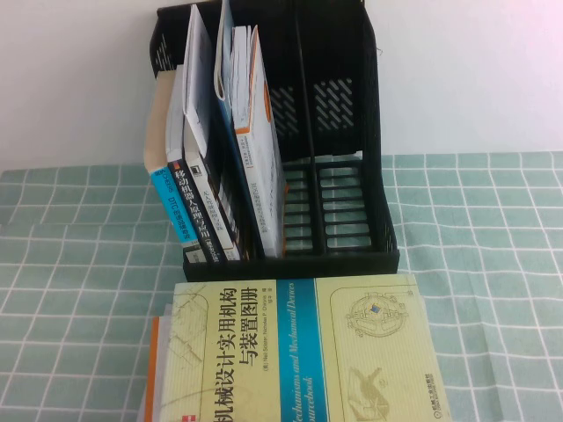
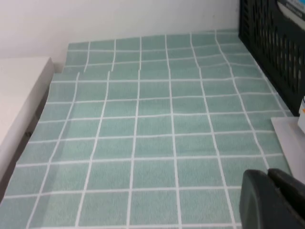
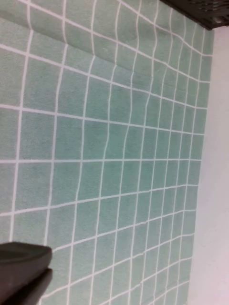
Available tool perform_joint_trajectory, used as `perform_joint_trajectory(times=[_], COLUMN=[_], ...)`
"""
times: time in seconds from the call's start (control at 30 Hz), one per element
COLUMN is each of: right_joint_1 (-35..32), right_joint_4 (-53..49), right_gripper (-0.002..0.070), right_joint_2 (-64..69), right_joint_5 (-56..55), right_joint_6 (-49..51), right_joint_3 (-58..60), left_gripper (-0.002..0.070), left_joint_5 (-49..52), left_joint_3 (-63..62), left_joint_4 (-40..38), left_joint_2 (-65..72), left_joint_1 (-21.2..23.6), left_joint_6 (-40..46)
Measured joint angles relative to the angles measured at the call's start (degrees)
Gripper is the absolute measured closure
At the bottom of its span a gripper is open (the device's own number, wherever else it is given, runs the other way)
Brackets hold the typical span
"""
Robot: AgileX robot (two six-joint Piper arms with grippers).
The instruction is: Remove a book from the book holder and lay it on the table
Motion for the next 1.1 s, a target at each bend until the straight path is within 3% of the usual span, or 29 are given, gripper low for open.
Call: perform_joint_trajectory(times=[0.3,0.73,1.1], right_joint_1=[0.0,0.0,0.0], right_joint_4=[0.0,-0.1,0.1], right_gripper=[0.0678,0.0678,0.0678], right_joint_2=[0.0,0.0,0.0], right_joint_5=[-4.3,-23.6,-25.5], right_joint_6=[0.0,-0.2,-0.2], right_joint_3=[0.0,0.0,0.0], left_gripper=[0.0678,0.0678,0.0678], left_joint_5=[-6.8,-20.4,-35.6], left_joint_3=[0.0,0.1,0.2], left_joint_4=[0.0,0.4,2.9], left_joint_2=[0.0,0.0,0.0], left_joint_1=[0.0,0.0,0.0], left_joint_6=[0.1,0.1,1.7])
